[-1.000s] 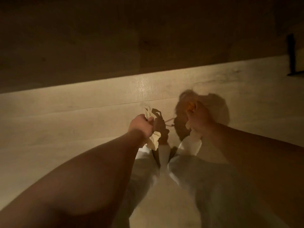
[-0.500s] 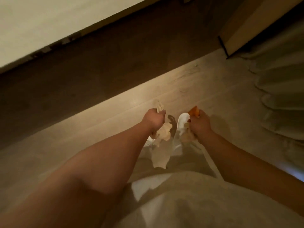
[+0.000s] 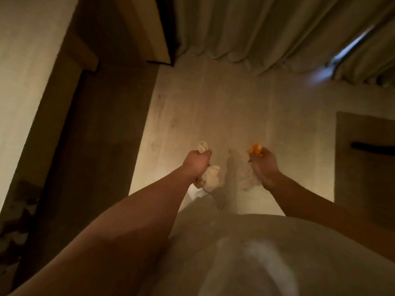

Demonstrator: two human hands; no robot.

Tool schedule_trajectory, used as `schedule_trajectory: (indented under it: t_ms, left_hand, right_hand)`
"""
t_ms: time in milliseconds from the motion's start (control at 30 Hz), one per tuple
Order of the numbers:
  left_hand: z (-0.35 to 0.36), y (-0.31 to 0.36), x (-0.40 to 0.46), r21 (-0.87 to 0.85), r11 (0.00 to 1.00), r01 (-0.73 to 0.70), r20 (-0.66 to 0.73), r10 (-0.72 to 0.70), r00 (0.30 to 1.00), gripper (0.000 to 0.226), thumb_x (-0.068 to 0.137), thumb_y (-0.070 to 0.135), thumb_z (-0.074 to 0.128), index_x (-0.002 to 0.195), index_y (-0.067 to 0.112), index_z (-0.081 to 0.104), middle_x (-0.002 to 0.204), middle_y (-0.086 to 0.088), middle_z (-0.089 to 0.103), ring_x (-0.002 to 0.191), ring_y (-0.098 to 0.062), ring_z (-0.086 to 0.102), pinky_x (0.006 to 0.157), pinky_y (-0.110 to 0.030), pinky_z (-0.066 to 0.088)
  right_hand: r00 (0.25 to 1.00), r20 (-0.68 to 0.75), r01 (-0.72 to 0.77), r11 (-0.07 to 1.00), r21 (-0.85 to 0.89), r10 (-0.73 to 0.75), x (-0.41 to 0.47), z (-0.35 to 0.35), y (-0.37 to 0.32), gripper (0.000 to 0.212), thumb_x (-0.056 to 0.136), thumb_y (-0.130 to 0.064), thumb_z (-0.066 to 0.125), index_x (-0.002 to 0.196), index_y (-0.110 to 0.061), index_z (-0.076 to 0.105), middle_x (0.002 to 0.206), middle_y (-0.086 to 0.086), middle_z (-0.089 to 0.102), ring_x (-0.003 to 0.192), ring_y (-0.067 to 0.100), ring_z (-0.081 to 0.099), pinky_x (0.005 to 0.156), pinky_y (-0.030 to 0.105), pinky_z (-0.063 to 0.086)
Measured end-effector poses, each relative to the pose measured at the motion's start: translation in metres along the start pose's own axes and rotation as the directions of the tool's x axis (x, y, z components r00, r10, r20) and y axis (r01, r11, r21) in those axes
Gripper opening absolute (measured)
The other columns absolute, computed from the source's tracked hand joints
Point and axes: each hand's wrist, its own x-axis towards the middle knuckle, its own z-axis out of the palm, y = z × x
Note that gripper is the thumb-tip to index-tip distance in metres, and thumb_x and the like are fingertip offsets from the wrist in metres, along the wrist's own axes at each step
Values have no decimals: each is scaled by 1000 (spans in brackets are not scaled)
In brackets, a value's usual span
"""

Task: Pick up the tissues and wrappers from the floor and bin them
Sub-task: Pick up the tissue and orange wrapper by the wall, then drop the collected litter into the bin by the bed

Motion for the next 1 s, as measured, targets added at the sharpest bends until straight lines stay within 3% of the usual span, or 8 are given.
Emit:
schedule_trajectory:
  t_ms: [167, 333, 467, 533, 633, 700, 833, 1000]
  left_hand:
    - [94, 4, -31, 241, 965, -101, 154, 64, 986, 36, 96, 39, 54, 68, 16, 58, 67, 0, 58, 66, -21, 56, 65, -28, 42]
    - [198, -21, -69, 380, 903, -199, 249, 107, 963, 33, 94, 42, 55, 88, 11, 64, 79, -5, 63, 72, -24, 59, 75, -31, 45]
    - [293, -70, -120, 499, 829, -254, 330, 89, 940, 35, 94, 42, 55, 101, 9, 66, 90, -9, 65, 83, -27, 61, 77, -31, 46]
    - [335, -102, -145, 563, 780, -274, 373, 55, 926, 33, 94, 41, 55, 102, 10, 64, 93, -10, 65, 84, -28, 62, 77, -30, 46]
    - [393, -153, -177, 669, 684, -290, 419, -26, 907, 40, 91, 44, 58, 107, 8, 67, 96, -12, 67, 85, -28, 64, 77, -31, 47]
    - [425, -183, -191, 733, 607, -306, 437, -76, 896, 45, 89, 43, 60, 110, 4, 68, 94, -13, 67, 83, -28, 65, 76, -32, 49]
    - [480, -227, -219, 829, 430, -358, 467, -178, 866, 27, 92, 36, 58, 86, 11, 66, 89, -11, 68, 75, -26, 63, 69, -30, 48]
    - [543, -274, -233, 873, 161, -461, 488, -286, 825, 36, 91, 35, 57, 110, 6, 68, 95, -12, 71, 80, -28, 65, 69, -31, 49]
  right_hand:
    - [971, -153, -143, 958, 250, 185, -44, -83, 91, 25, 97, -24, 53, 103, -1, 62, 78, 10, 64, 73, 32, 67, 62, 38, 53]
    - [905, -207, -271, 879, 392, 371, -109, -151, 196, 17, 94, -18, 47, 103, -10, 59, 69, 8, 70, 62, 26, 66, 52, 31, 51]
    - [828, -251, -315, 785, 534, 502, -177, -199, 299, 18, 94, -18, 47, 104, -9, 58, 68, 8, 70, 63, 29, 67, 63, 46, 59]
    - [784, -259, -319, 723, 612, 565, -209, -214, 348, 19, 94, -21, 49, 104, -8, 59, 67, 8, 71, 60, 29, 66, 62, 44, 58]
    - [710, -267, -291, 616, 732, 652, -252, -227, 415, 23, 96, -22, 51, 107, -4, 60, 72, 9, 68, 60, 25, 64, 66, 41, 57]
    - [658, -255, -274, 541, 795, 709, -275, -228, 451, 29, 97, -27, 51, 107, -3, 63, 84, 15, 70, 74, 30, 68, 77, 46, 58]
    - [540, -182, -232, 353, 906, 822, -310, -223, 510, 23, 94, -27, 54, 90, -8, 66, 88, 21, 70, 84, 37, 68, 78, 46, 56]
    - [384, -52, -170, 126, 977, 922, -336, -217, 558, 17, 89, -23, 56, 82, -8, 59, 73, 15, 57, 74, 32, 58, 67, 40, 48]
